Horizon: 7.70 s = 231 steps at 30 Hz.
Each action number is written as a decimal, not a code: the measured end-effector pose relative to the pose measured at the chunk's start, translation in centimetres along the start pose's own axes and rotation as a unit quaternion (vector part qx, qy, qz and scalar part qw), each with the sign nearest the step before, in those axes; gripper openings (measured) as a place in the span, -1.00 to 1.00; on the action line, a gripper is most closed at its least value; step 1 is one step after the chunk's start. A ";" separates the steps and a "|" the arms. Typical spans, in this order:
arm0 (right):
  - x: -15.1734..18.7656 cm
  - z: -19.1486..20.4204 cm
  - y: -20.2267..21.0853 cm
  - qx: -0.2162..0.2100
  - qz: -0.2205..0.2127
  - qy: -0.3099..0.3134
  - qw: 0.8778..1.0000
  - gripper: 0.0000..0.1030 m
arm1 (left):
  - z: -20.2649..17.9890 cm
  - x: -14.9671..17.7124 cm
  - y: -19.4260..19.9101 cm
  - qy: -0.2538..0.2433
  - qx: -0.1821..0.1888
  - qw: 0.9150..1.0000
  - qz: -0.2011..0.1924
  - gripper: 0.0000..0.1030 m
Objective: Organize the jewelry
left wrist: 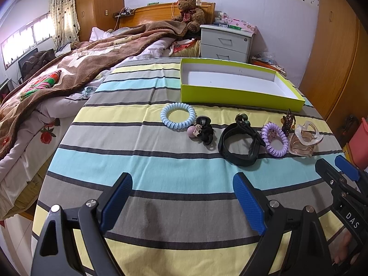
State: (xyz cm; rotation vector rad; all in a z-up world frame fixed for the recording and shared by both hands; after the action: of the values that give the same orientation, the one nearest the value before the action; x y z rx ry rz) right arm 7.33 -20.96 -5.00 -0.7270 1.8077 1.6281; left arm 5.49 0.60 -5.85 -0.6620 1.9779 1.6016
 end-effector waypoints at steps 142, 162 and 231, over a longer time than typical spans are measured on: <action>-11.3 -3.8 -3.9 0.020 0.008 0.019 1.000 -0.74 | 2.9 -13.2 -2.9 0.028 0.059 0.998 -0.004 -0.81; -17.2 -2.3 -13.1 0.020 0.050 0.034 0.998 -0.74 | 1.0 -19.0 -9.6 0.035 0.096 0.995 0.014 -0.81; -18.3 -1.8 -15.0 0.037 0.031 0.042 0.998 -0.56 | -0.2 -18.8 -13.5 0.038 0.089 0.994 0.050 0.05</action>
State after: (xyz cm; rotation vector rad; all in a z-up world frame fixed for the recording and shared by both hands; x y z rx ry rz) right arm 30.55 -24.07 -1.41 -0.7223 1.9569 1.5820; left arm 28.46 -1.11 -3.41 -0.5700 2.2107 1.4538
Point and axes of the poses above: each gripper's, at about its wrist camera, not at the fingertips, and y roughly against the way its jaws point, z to its left, x to its underside, the point moved 9 cm from there along -y, roughly the way its jaws point, and after that the axes turned 12 degrees about x, right-handed, at the moved point
